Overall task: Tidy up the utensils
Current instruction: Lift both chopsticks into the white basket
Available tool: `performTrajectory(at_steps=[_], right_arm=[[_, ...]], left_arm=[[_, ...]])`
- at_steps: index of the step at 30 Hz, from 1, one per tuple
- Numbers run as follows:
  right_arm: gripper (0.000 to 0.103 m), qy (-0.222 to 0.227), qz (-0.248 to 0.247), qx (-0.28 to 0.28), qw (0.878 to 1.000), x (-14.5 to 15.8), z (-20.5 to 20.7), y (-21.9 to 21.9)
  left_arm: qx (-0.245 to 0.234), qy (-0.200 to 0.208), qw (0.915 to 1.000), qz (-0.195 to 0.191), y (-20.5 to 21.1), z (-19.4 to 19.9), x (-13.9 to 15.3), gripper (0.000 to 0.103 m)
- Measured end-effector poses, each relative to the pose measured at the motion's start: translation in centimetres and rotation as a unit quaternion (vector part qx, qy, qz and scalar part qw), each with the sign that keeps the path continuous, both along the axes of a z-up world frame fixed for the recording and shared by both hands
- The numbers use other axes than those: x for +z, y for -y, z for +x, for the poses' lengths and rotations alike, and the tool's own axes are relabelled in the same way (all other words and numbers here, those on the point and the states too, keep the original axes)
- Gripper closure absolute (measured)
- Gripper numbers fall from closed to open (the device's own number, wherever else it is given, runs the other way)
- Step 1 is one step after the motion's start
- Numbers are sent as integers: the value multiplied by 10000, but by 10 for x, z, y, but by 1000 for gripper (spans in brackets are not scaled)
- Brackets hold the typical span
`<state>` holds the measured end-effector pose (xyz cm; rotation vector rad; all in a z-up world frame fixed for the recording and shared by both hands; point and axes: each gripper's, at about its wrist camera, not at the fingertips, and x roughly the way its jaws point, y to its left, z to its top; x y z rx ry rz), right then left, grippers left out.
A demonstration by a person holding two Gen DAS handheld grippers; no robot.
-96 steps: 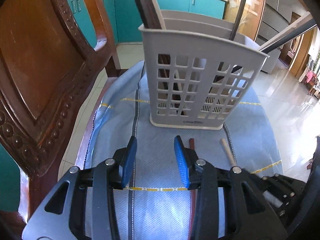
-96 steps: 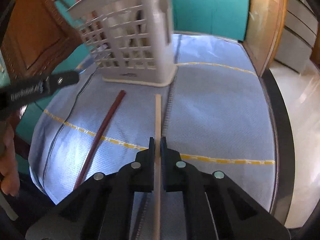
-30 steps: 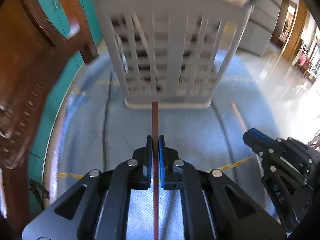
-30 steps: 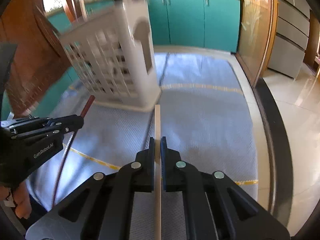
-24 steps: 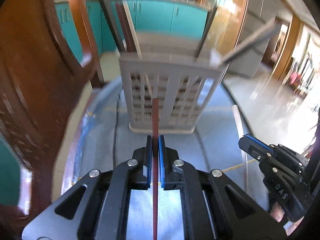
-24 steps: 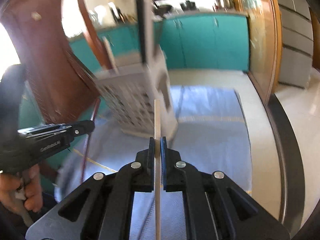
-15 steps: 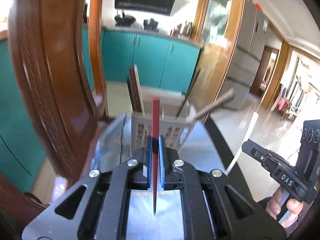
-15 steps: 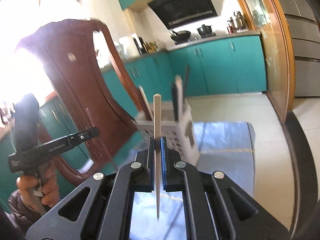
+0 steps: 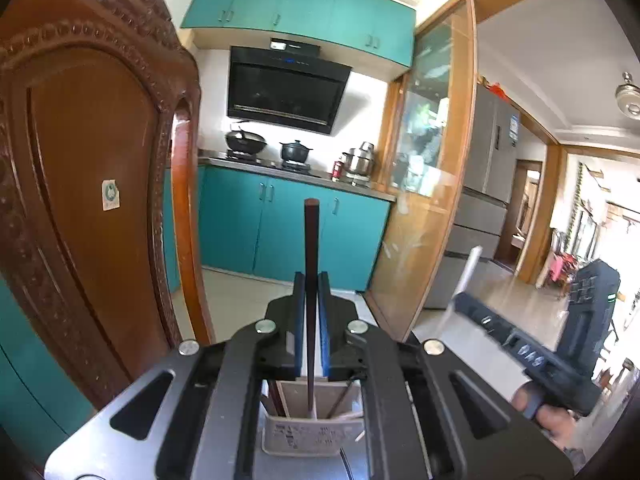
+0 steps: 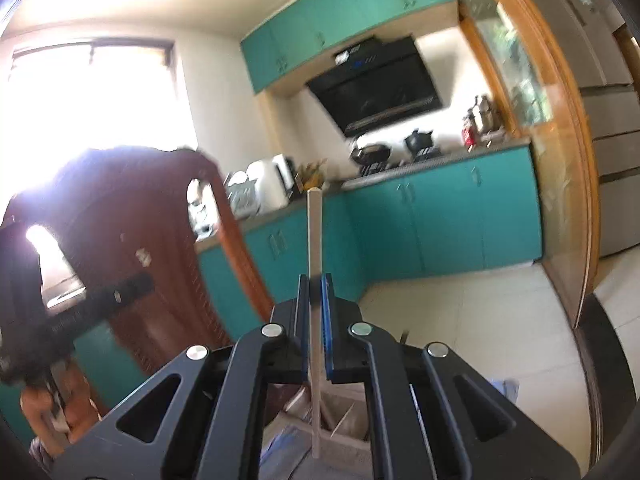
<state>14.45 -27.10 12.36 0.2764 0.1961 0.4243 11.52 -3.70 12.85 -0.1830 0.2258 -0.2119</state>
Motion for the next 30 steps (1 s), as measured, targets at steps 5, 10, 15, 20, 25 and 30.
performTrajectory(at_steps=[5,10,15,20,25,30], right_arm=[[97,329,-357,-515,9975,-16,8,-6],[97,109,-651,-538,9964,-43,30,-13],[97,-91,-781,-569,9953,-58,41,-18],[97,-207,-916,-612,9937,-68,41,-21],[97,-279,-1095,-640,9915,-78,40,-28],[97,-260,-1239,-634,9899,-79,40,-36]], left_arm=[[413,-246,9987,176,6,41,-32,96],[665,-530,9952,485,16,66,-61,96],[682,-663,9931,683,24,73,-73,96],[687,-783,9914,791,27,77,-83,96],[719,-967,9891,849,27,87,-96,96],[717,-1037,9879,898,31,94,-102,96]])
